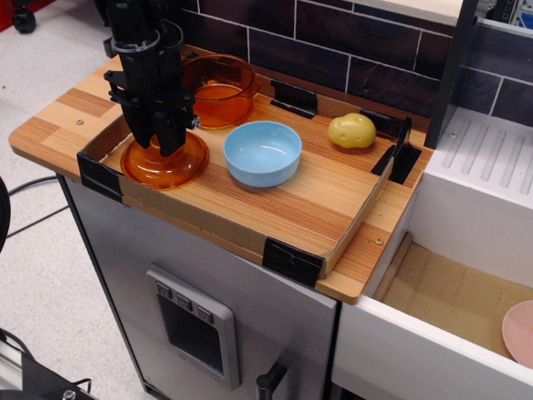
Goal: Put lid on pot
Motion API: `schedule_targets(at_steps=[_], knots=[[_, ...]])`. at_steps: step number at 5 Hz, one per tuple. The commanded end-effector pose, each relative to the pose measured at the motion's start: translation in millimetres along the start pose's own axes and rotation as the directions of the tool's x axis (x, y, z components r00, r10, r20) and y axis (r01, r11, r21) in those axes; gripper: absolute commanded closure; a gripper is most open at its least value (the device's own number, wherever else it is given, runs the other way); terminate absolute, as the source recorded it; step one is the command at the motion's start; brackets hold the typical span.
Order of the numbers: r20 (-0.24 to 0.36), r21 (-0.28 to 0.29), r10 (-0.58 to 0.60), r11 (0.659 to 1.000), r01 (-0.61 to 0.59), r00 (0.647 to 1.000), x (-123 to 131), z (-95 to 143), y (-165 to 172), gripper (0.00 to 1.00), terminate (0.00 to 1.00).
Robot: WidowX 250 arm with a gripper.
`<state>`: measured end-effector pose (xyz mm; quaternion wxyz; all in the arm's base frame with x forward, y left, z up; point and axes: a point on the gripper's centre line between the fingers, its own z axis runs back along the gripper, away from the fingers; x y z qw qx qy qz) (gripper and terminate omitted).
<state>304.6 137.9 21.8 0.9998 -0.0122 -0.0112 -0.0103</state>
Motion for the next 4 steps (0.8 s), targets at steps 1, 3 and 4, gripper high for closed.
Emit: schedule_targets(at_steps=[1, 3, 4], knots=[[0.059, 0.038, 0.015, 0.999, -0.017, 0.998, 8.2, 18.8, 3.5, 1.00, 0.00], [0.039, 0.013, 0.070, 0.997, -0.070, 0.997, 13.8, 61.8, -1.5, 1.00, 0.00], [0.044, -0.011, 0.096, 0.995, -0.096, 0.994, 27.5, 89.0, 0.3, 1.00, 0.00]])
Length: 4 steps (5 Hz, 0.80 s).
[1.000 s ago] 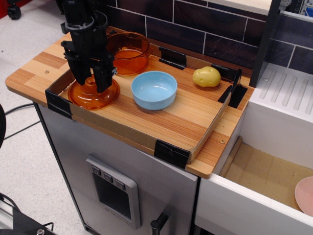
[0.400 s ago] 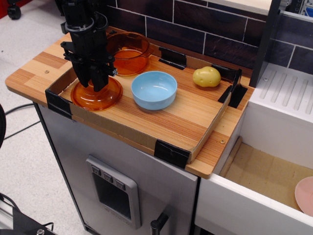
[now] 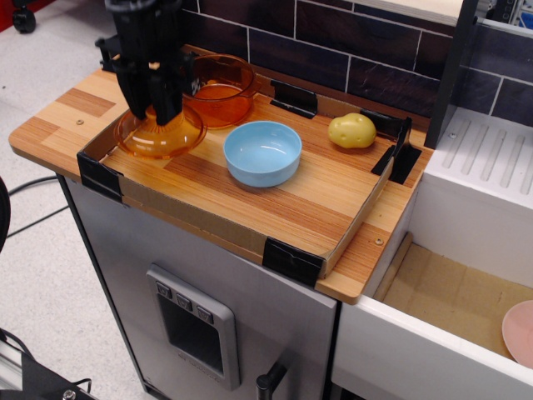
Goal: Put lid on pot
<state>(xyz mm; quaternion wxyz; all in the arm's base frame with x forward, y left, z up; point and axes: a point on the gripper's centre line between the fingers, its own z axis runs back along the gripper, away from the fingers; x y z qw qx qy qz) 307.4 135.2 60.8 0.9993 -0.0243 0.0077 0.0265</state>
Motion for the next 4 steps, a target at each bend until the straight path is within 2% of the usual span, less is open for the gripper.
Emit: schedule_targets(at_steps=[1, 2, 4], knots=[[0.087, 0.001, 0.059, 0.998, -0.059, 0.994, 36.5, 58.0, -0.7, 1.00, 0.00], [0.084, -0.003, 0.096, 0.995, -0.096, 0.992, 55.8, 59.3, 0.7, 1.00, 0.00], [0.076, 0.021, 0.130, 0.991, -0.132, 0.989, 79.5, 38.1, -0.3, 1.00, 0.00]])
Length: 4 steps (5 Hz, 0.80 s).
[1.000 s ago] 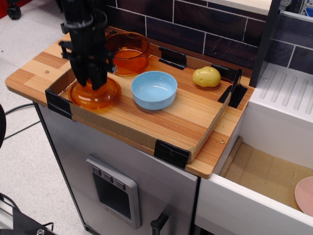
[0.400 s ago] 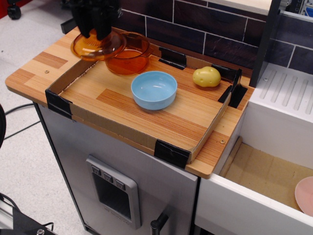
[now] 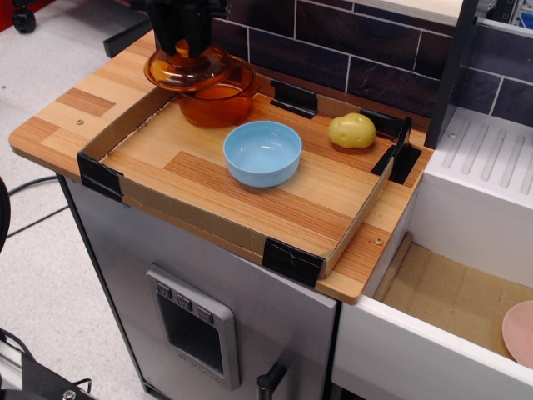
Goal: Put lid on pot
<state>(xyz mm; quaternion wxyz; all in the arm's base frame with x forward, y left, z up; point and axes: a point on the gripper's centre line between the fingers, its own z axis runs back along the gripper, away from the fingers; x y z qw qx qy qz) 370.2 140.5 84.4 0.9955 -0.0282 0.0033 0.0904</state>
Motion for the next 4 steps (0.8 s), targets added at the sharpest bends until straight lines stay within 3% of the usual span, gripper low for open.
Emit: schedule_targets(at_steps=[1, 4], knots=[[0.066, 0.039, 0.006, 0.999, -0.008, 0.998, 19.0, 6.4, -5.1, 1.00, 0.00], [0.063, 0.044, 0.048, 0.998, -0.051, 0.997, 29.9, -3.8, -6.7, 1.00, 0.00]])
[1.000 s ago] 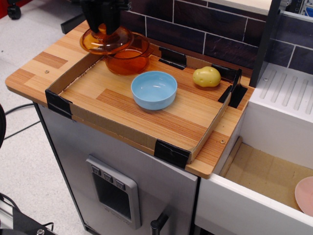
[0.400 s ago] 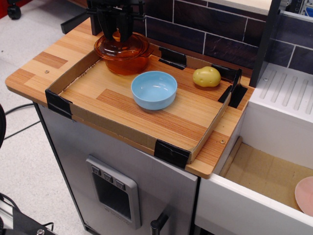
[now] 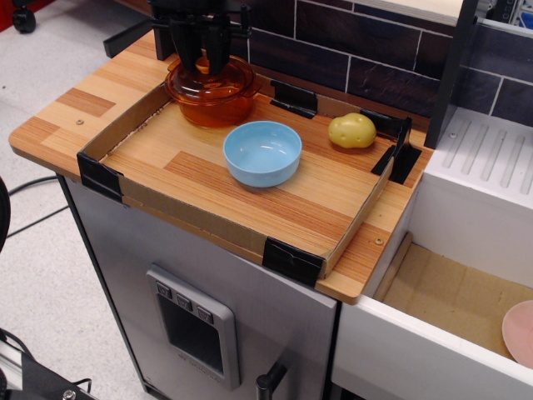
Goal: Put lid on pot
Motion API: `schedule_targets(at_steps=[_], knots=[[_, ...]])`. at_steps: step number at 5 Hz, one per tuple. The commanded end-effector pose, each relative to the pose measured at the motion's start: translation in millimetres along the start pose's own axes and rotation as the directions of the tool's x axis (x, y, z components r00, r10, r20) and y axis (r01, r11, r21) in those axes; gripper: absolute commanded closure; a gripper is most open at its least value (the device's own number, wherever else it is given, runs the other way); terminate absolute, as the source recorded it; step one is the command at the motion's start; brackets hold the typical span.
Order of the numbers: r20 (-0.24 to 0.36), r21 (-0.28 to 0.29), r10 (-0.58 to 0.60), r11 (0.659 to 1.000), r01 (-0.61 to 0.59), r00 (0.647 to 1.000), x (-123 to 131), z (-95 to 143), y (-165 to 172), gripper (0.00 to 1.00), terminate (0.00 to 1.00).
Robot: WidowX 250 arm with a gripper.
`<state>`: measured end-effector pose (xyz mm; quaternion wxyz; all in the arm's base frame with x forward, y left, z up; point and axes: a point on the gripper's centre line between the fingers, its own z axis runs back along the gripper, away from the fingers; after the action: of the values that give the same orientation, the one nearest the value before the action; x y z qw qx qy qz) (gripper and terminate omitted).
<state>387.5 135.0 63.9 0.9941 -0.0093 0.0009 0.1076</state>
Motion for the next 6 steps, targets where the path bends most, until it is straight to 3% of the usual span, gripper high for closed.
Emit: schedule_targets(at_steps=[1, 3, 4, 6], knots=[[0.052, 0.007, 0.026, 1.000, -0.026, 0.998, 17.6, 16.3, 0.7, 1.00, 0.00], [0.055, 0.004, 0.027, 1.000, -0.028, 0.998, 20.6, 16.5, -0.9, 1.00, 0.00], [0.051, 0.008, 0.012, 1.000, -0.012, 0.999, 20.4, 18.0, -1.4, 0.00, 0.00], [0.066, -0.047, 0.000, 0.999, 0.003, 0.998, 18.5, 33.4, 2.7, 0.00, 0.00]])
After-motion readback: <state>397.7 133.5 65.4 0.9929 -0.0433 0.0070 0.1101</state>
